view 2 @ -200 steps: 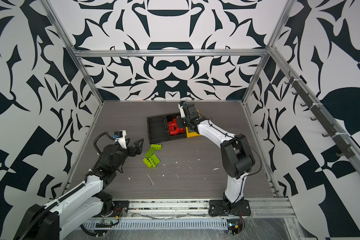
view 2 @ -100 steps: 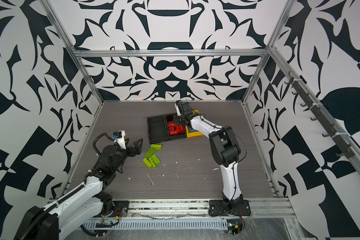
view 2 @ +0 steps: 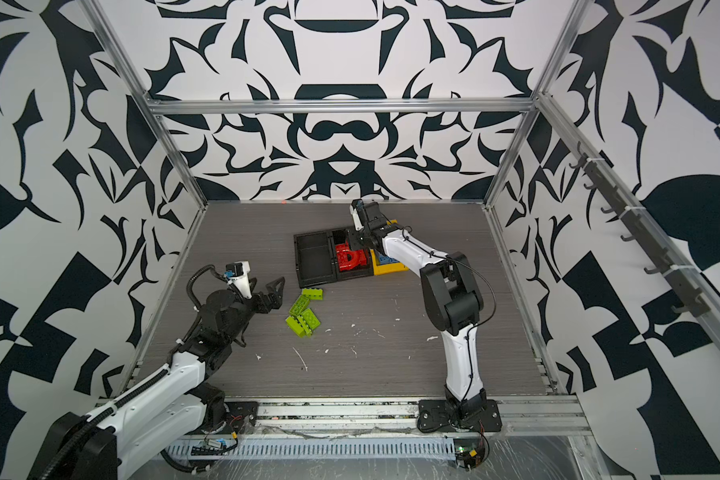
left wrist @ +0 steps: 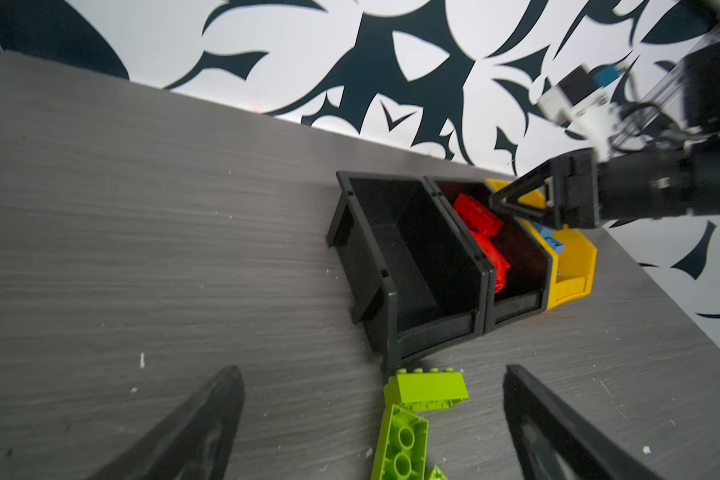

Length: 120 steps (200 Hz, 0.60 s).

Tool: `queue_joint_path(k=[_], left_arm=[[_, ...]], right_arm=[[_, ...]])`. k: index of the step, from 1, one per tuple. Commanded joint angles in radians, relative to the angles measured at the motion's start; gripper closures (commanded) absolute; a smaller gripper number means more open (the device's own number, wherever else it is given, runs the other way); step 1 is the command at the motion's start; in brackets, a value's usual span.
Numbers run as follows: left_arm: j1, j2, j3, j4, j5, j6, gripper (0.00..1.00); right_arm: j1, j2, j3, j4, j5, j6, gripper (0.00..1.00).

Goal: Sort the legos into containers by color
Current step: 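Draw the right gripper back by the yellow bin while the left gripper nears green bricks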

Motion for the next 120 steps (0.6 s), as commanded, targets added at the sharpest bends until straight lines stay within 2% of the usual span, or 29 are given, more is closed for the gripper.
queue_joint_path(k=[1,32,65,92,120], left_arm=[[0.004,-0.004,0.070,-0.118,-0.007,-0.041,0.00],[0.004,0.011,0.139,-0.228,0.059,-0.076,0.00],[-0.003,0.030,0.157,-0.358,0.114,-0.146,0.00],[-0.023,0.006,0.187,-0.562,0.088,-0.172,0.00],[-0.072,-0.055,0.168,-0.681,0.038,-0.249,0.00]], right_arm=[[0.002,-0.224,-0.093,0.089,-0.061,-0.029,0.41],[0.002,-0.507,-0.418,0.306,-0.124,-0.053,0.37],[0.002,-0.738,-0.730,0.488,-0.132,-0.031,0.35],[0.003,-0.848,-0.907,0.580,-0.156,0.001,0.35],[0.003,-0.883,-1.021,0.663,-0.077,0.078,0.33]])
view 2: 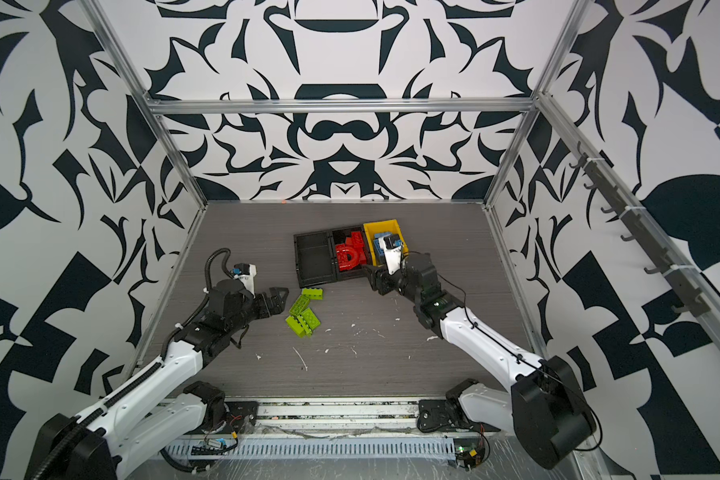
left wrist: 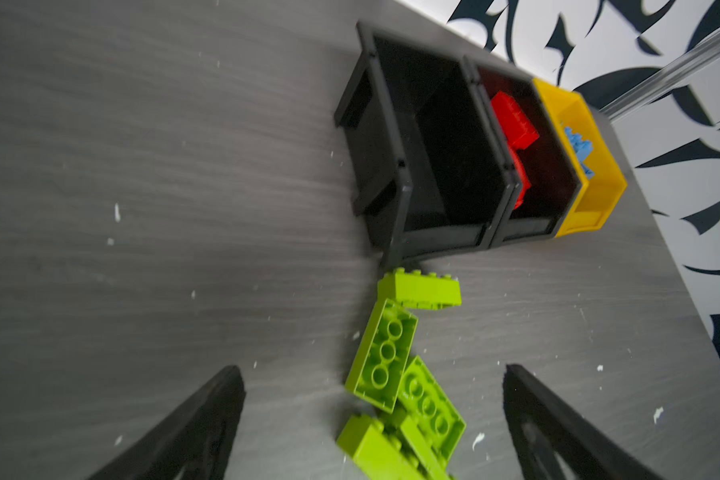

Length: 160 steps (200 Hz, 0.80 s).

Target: Sort the legos into containers by color

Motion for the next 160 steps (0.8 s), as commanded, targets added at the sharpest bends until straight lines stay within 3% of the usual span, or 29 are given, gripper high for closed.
queue_joint_path(k=[1,47,94,123,140,160], left_arm=[[-0.039,-0.058,0.011,-0.178,-0.039,-0.089,0.00],[-0.174,-0.133,-0.012,-0.292,-0.177,-0.227,0.05],[-0.286,-0.002,0.039,-0.310,-0.209,-0.308,0.10],[-0.297,0.038,0.027,-0.264,-0.200,-0.339,0.14],[-0.297,0.063,0.006,-0.179,-0.168,-0.340,0.26],[-0.297,0.127,0.018,-0.165,-0.153,-0.345,0.27]], right_arm=[[0.003,-0.037,-0.064,0.166,0.044,0.076,0.33],[0.003,0.013,-0.167,0.283,0.018,0.097,0.33],[0.003,0.012,-0.183,0.273,0.015,0.092,0.33],[0.003,0.032,-0.182,0.268,0.019,0.091,0.33],[0.003,0.044,-0.176,0.264,0.015,0.091,0.33],[0.003,0.055,-0.168,0.254,0.012,0.088,0.33]])
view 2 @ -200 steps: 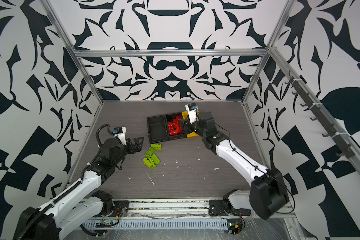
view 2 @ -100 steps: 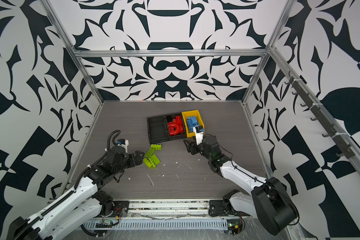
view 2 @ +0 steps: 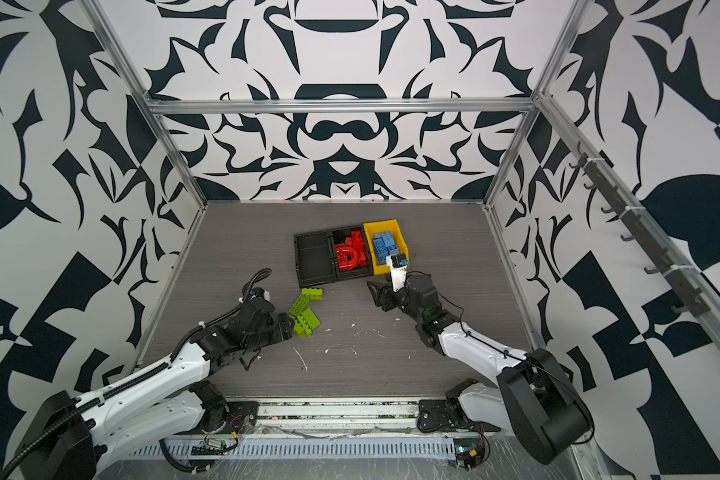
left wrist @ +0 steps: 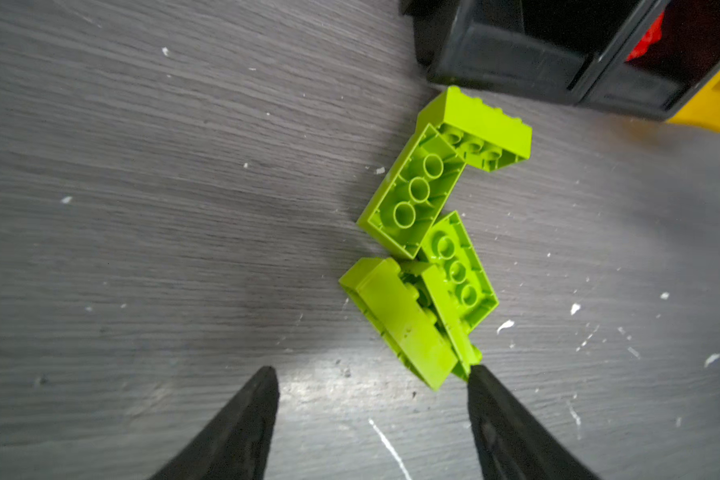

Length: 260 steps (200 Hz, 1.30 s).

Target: Sort the legos into containers by color

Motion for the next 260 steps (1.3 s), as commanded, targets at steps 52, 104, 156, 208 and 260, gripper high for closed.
queue_joint_path(k=[52,104,156,208,260], left_arm=[[-0.002,0.153,0.024,0.079,0.041,-0.033,0.27],[-0.002,0.207,0.019,0.162,0.053,-0.025,0.32],[-0.002,0.279,0.066,0.116,0.058,-0.009,0.36],[0.016,0.292,0.070,0.064,0.049,-0.006,0.43],[0.034,0.228,0.047,0.000,0.035,-0.019,0.43]], right_arm=[[0.003,0.032,0.032,0.004,-0.005,0.001,0.33],[0.003,0.052,0.058,-0.032,-0.015,0.011,0.33],[0.003,0.081,0.073,-0.048,-0.021,0.004,0.33],[0.003,0.095,0.082,-0.053,-0.031,0.005,0.33],[0.003,0.105,0.093,-0.068,-0.038,0.005,0.33]])
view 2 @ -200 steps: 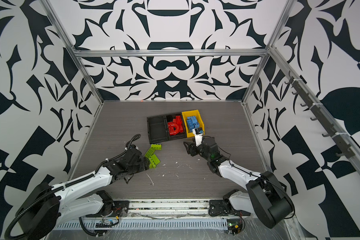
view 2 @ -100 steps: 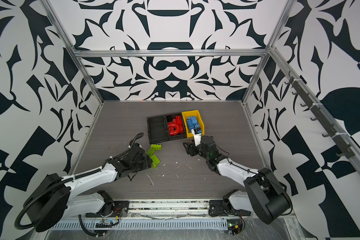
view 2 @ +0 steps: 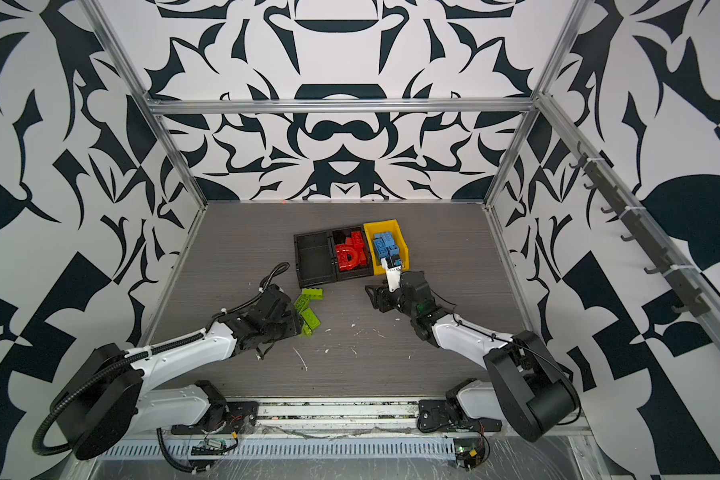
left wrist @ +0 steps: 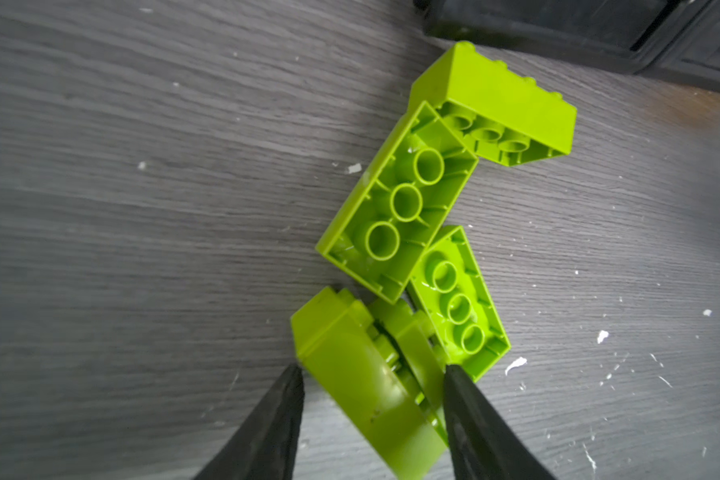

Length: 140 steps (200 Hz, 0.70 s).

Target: Sort the legos into containers by color

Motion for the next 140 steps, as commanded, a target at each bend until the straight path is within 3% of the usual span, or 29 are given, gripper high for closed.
queue_joint_path(k=[1,101,140], left_arm=[[0.016,-0.034,-0.021,-0.091,-0.022,-0.012,0.43],[0.051,-0.094,-0.006,-0.128,-0.006,0.032,0.38],[0.051,-0.151,-0.037,-0.041,0.051,0.030,0.38]], right_arm=[[0.003,0.001,0.044,-0.001,-0.016,0.001,0.33],[0.003,0.020,0.062,-0.025,-0.027,0.001,0.32],[0.003,0.031,0.066,-0.028,-0.030,0.001,0.32]])
